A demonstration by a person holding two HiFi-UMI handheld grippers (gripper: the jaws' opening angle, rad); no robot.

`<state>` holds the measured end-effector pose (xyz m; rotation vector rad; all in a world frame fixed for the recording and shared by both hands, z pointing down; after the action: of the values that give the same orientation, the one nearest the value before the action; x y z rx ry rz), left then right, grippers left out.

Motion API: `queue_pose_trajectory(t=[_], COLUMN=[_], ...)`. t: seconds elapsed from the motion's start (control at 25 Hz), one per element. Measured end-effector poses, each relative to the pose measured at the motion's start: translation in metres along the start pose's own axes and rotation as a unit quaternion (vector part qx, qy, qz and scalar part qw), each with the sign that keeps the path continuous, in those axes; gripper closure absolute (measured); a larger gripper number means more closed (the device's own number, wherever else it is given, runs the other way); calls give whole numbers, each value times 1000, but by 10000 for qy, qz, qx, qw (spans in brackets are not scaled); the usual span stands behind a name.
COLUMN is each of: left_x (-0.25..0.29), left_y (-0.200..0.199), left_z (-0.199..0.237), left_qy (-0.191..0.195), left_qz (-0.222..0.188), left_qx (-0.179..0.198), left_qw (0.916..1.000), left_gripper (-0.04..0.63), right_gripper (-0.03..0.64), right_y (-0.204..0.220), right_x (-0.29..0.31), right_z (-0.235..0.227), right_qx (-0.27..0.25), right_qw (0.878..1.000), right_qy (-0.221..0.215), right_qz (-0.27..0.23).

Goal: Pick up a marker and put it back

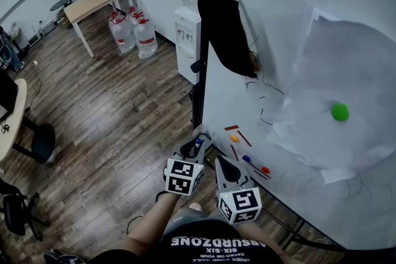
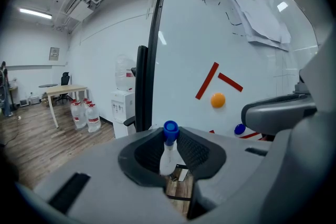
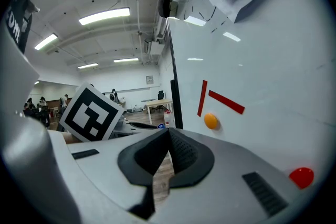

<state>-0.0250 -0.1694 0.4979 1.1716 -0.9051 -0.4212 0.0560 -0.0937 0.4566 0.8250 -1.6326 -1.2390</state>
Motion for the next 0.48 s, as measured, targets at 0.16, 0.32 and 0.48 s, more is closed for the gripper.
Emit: queue_pose_trajectory(t=[0.16,0.32,0.48], left_x=[-2,-4,-10], left_y=[-3,-8,-14], left_z=[1,1,0], left_qy=[-33,-38,-26], left_qz=[-42,-116,-210], left_qx=[-2,8,8], left_qw=[10000,9999,9998], left_gripper=[515,515,515], right_gripper=[619,618,618], right_y=[1,1,1], right_x=[-2,-4,-6], right_z=[-1,-1,1], right_qx=[24,33,25], right_qw=[10000,10000,10000], right_qy=[33,45,48], right_qz=[-4,-10,-22])
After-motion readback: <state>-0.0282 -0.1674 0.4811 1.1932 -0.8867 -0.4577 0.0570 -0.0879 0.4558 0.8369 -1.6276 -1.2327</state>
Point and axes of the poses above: the fingertips, and each gripper's own axes: x forward along the fingers, z to its left, y out of its underside, the point moved 4 cm from there along -x, backward along the fingers, and after that the axes turned 3 degrees about y, right-handed, at the moved point
